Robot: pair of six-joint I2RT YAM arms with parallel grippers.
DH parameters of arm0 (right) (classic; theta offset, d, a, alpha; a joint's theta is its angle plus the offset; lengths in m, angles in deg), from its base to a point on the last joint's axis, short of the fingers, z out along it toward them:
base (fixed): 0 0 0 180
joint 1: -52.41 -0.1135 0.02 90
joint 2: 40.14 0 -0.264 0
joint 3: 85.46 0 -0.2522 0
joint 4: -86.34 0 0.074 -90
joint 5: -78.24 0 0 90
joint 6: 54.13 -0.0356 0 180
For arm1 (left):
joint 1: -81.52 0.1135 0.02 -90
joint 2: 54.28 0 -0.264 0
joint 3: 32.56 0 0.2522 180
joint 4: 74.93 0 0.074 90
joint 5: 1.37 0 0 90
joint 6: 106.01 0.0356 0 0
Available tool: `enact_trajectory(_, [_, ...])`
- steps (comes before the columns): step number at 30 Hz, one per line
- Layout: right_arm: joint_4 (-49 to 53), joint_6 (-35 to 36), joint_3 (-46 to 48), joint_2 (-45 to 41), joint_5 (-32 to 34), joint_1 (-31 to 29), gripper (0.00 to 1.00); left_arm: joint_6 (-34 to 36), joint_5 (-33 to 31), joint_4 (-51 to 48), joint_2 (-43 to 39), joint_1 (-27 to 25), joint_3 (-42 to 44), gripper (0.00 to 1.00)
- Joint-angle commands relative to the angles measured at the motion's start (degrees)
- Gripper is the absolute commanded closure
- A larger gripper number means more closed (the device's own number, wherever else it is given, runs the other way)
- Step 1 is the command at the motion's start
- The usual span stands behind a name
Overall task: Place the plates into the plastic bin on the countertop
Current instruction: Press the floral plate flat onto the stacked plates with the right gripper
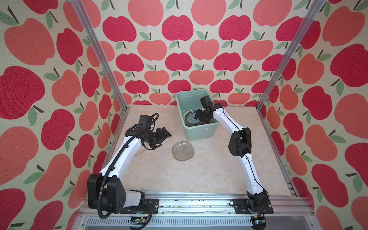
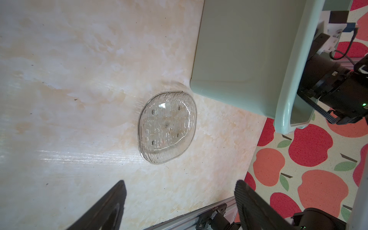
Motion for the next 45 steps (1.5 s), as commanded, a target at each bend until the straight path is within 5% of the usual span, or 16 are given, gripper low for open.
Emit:
enact_trajectory(1, [0.03,2.75,-0.24,1.04,1.13,-0.84,0.34,1.23,-1.15,-0.94,0.42,-0.22,-1.52,0.12])
enact_trajectory(14, [4.44,7.11,-6.99,0.09,8.5,-2.66,0.14,1.23,-2.27,-2.41,-0.79,-0.19,-2.91,0.12])
enact_trajectory(45, [4.09,9.35,-6.98,4.28,5.61,-2.12,0.13,-0.27,-3.06,-3.46,-2.2,-0.05,-1.49,0.12])
